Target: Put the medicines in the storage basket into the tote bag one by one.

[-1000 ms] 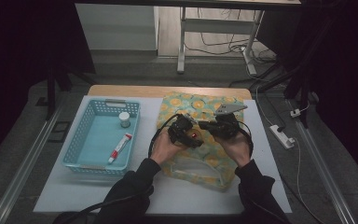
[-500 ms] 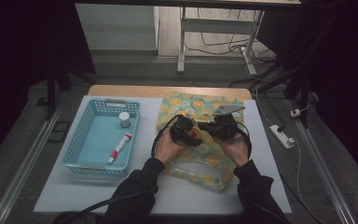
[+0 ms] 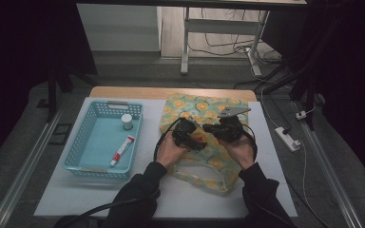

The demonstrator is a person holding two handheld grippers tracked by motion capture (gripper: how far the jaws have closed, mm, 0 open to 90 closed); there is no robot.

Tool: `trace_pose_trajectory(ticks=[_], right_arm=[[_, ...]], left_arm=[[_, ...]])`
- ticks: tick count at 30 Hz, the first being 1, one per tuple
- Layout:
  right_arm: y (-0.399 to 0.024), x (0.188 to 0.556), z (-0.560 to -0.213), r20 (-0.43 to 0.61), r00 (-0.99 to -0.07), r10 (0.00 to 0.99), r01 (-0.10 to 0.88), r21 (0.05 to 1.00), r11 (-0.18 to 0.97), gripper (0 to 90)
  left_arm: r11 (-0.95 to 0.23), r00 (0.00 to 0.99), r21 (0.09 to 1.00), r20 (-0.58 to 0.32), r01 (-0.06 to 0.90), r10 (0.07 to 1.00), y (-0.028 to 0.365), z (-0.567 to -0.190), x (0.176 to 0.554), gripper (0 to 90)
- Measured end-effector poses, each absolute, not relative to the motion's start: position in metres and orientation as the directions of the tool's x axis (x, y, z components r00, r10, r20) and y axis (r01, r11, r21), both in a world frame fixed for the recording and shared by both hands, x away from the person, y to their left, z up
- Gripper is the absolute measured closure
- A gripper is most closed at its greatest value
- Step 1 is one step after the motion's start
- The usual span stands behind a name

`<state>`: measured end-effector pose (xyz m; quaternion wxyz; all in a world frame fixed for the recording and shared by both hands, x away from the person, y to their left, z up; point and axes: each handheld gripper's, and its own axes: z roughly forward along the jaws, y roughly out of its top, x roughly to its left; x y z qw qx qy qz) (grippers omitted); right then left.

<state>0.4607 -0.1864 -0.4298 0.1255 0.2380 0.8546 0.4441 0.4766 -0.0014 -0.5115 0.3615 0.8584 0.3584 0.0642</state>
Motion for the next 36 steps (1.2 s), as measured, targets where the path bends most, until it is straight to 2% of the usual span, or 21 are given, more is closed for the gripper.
trace_pose_trajectory(ticks=[14,20,36], right_arm=[[-0.188,0.460,-0.427,-0.004,-0.855,0.519,0.292,0.824,0.486,90.0],[-0.188,0.459,-0.427,-0.008,-0.855,0.518,0.289,0.823,0.488,90.0],[-0.188,0.459,-0.428,-0.007,-0.855,0.518,0.291,0.821,0.492,90.0]], left_arm=[[-0.424,0.738,0.692,-0.234,0.584,0.633,0.017,-0.483,0.460,0.5],[-0.401,0.753,0.716,-0.264,0.571,0.603,0.029,-0.471,0.451,0.0],[-0.376,0.768,0.755,-0.254,0.538,0.588,0.070,-0.450,0.428,0.0]])
